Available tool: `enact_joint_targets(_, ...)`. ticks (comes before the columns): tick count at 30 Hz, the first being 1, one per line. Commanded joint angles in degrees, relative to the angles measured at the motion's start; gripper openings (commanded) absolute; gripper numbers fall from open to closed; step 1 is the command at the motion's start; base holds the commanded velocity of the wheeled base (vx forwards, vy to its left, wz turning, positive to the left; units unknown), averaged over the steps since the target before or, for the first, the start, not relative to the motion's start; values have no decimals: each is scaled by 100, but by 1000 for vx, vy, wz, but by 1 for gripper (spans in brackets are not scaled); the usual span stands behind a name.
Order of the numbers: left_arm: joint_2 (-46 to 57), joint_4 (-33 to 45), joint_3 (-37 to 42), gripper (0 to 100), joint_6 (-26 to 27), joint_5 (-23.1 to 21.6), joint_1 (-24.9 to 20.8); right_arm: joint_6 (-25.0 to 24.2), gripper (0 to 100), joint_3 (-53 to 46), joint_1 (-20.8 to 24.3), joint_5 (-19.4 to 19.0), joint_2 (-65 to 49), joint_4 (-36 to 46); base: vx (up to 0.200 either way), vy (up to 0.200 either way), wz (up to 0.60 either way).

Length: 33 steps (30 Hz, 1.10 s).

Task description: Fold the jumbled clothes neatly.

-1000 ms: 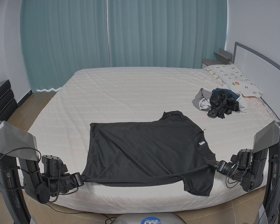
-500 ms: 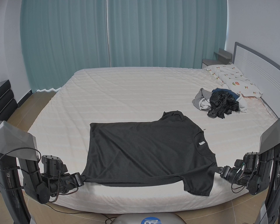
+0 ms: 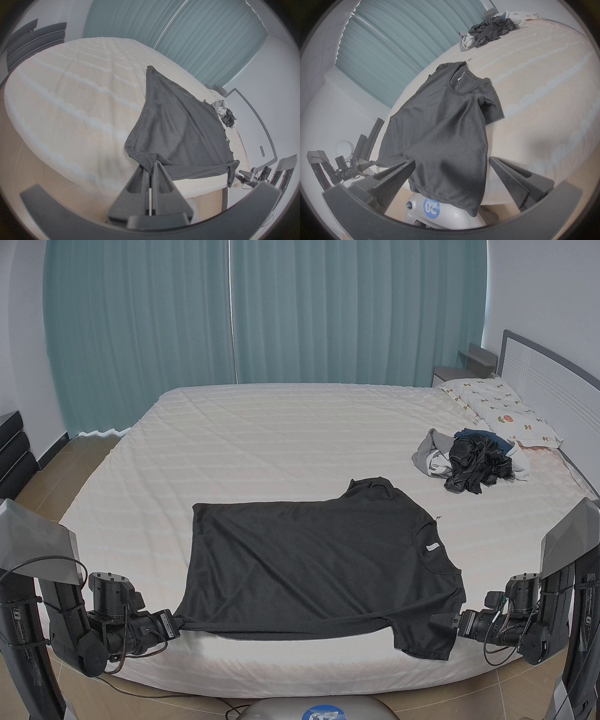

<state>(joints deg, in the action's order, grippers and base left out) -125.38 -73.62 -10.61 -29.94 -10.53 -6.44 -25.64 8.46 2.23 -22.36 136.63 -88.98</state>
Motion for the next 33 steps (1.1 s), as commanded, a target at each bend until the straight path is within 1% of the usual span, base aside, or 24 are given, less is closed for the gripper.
enact_joint_targets(1,5,-3,-3,0,-3,-1,2,-20,100,86,-21,3,-31,-93,0,0,0)
enact_joint_targets(7,-13,-3,-3,0,6,-1,2,-20,100,77,-21,3,-49,-102,0,0,0)
enact_joint_targets(8,-13,-3,-12,0,6,7,2,-12,0,50,-39,3,-84,-102,0,0,0)
enact_joint_targets(13,-13,-3,-3,0,6,-1,2,-12,0,7,-74,12,-128,-93,0,0,0)
enact_joint_targets(16,-4,-3,-12,0,6,7,2,-29,0,-222,-267,3,-286,-93,0,0,0)
enact_joint_targets(22,31,-3,15,0,15,7,2,-47,0,-556,-416,-41,-611,-93,0,0,0)
enact_joint_targets(30,75,-3,41,0,50,34,11,-12,0,-776,-469,-76,-814,-85,0,0,0)
enact_joint_targets(31,119,-3,41,0,50,43,28,24,0,-846,-496,-164,-928,-67,0,0,0)
enact_joint_targets(33,154,-3,59,0,67,43,28,32,0,-846,-504,-216,-954,-58,0,0,0)
